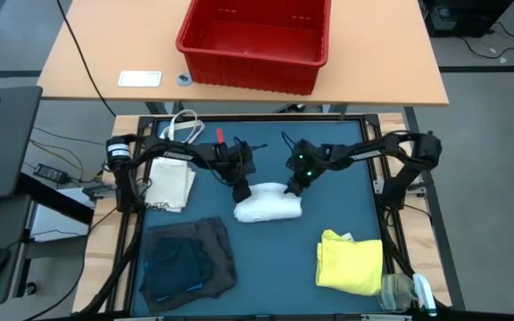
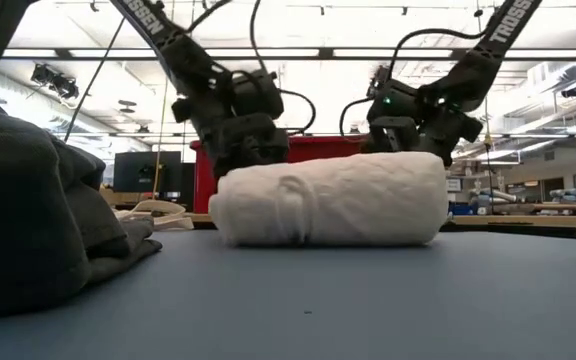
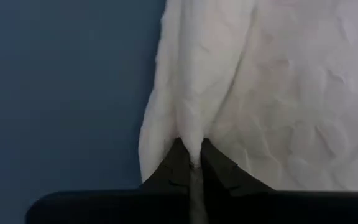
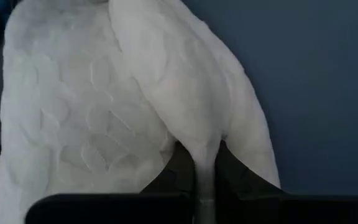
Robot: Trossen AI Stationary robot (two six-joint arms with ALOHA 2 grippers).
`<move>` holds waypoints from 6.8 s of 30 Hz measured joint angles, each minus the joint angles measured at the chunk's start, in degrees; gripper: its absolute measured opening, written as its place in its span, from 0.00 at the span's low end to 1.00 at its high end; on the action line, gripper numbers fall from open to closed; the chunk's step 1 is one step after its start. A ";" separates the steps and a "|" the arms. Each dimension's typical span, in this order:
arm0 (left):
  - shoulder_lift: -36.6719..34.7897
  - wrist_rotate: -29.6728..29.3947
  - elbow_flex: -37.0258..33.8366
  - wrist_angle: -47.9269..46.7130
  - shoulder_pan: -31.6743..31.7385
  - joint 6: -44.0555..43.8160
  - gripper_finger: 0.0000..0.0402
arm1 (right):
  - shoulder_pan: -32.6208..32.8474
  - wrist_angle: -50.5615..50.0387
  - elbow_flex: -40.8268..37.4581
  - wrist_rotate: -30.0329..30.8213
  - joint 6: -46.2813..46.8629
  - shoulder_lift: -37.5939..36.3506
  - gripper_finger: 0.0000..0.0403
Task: Fold laundry
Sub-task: Fold the white shirt, then stack the yellow shirt on top of the white shirt
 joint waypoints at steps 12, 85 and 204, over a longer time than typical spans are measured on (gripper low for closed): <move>-3.52 4.11 4.06 -1.87 0.20 1.37 0.10 | 4.46 -6.40 -0.37 6.35 1.03 -13.54 0.24; -18.30 -14.92 -6.87 23.31 -20.23 -1.10 0.48 | 33.55 20.78 -15.95 26.03 -4.35 -25.39 0.08; -42.90 -27.52 -6.80 2.48 -26.99 -9.06 0.48 | 10.89 -53.37 65.69 -10.12 -30.99 28.47 0.13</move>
